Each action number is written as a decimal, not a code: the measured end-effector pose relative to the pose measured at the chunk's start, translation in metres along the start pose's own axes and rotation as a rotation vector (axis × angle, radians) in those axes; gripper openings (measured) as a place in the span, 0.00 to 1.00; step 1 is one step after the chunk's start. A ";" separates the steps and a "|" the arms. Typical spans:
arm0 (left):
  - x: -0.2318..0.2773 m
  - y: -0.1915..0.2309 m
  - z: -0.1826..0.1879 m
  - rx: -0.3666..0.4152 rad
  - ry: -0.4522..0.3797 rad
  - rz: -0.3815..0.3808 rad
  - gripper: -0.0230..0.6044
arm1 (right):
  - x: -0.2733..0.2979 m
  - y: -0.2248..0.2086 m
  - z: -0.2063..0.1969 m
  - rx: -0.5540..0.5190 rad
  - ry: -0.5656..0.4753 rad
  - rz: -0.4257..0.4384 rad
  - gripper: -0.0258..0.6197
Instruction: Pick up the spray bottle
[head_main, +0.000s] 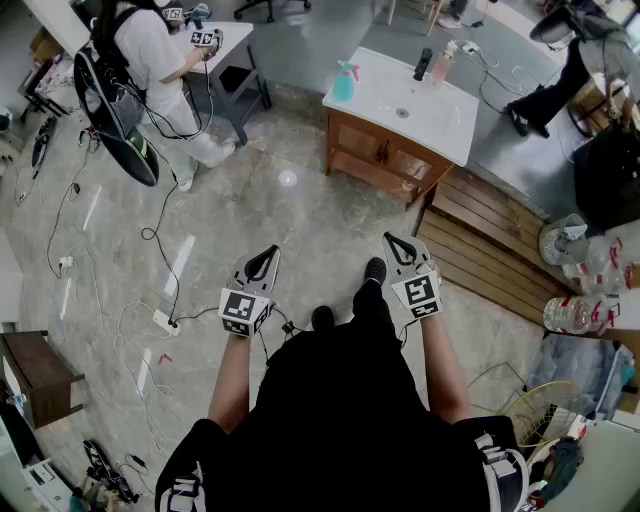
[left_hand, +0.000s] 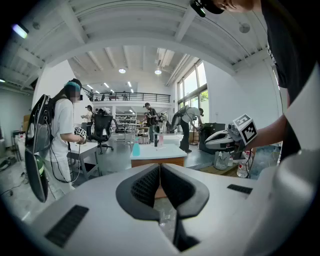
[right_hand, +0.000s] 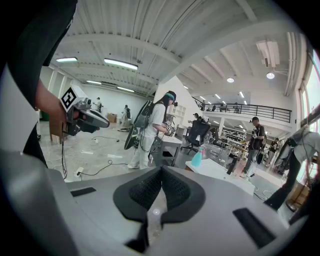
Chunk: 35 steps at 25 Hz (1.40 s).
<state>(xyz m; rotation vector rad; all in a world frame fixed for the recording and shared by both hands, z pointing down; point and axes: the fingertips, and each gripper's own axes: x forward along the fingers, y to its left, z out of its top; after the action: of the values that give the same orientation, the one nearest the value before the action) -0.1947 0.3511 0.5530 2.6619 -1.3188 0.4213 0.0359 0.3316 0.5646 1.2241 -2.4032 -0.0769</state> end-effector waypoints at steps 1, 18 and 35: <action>-0.001 -0.003 0.000 0.002 0.000 -0.001 0.08 | -0.003 0.001 -0.001 -0.003 0.002 0.005 0.06; 0.026 -0.010 0.019 0.015 -0.015 -0.036 0.08 | -0.014 -0.015 -0.012 -0.014 0.036 0.009 0.06; 0.091 0.001 0.038 0.016 0.018 -0.041 0.08 | 0.017 -0.084 -0.030 0.007 0.071 -0.025 0.07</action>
<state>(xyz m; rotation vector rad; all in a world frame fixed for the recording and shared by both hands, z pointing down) -0.1360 0.2719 0.5453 2.6858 -1.2592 0.4517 0.1031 0.2719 0.5776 1.2387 -2.3294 -0.0317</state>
